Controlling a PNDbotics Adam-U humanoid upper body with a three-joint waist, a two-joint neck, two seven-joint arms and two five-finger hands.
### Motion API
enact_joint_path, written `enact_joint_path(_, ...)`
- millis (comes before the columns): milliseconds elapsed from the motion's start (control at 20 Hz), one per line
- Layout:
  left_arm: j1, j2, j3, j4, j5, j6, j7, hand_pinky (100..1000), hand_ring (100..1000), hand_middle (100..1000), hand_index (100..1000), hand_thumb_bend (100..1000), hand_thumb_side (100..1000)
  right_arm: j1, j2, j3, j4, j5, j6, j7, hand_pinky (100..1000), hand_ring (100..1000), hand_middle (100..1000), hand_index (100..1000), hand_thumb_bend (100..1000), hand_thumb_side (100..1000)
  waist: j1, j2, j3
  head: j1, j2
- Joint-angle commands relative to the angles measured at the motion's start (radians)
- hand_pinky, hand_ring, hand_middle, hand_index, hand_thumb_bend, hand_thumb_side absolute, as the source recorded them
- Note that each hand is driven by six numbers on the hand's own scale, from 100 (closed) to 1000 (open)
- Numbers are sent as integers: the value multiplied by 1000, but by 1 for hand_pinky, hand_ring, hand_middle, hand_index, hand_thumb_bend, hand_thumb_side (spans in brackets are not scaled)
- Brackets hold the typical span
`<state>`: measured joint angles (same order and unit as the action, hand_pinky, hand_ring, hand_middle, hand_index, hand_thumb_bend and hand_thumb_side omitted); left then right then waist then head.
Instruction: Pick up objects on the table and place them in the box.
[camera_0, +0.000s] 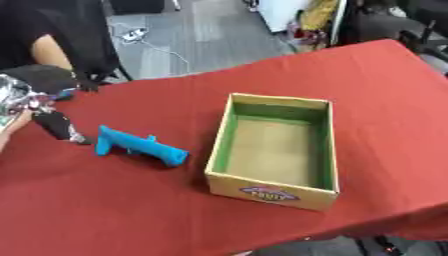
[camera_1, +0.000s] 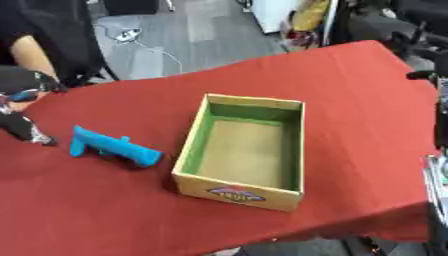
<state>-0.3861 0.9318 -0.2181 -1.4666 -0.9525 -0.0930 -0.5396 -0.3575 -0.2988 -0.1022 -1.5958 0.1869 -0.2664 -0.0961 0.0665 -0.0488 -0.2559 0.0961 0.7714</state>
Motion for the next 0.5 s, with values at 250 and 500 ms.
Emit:
enact_joint_path(250, -43, 3, -20, 16, -15, -12, 17, 943, 874, 832, 949, 243, 427, -10, -12, -3, -13, -3, -1, 3, 599, 802, 831, 987, 456, 968, -2, -8, -4, 0, -1)
enact_joint_path(500, -61, -6, -34, 25, -18, -20, 18, 940, 871, 831, 944, 168, 436, -12, -12, -3, -14, -2, -2, 3, 599, 802, 831, 987, 456, 970, -2, -8, -5, -1, -1)
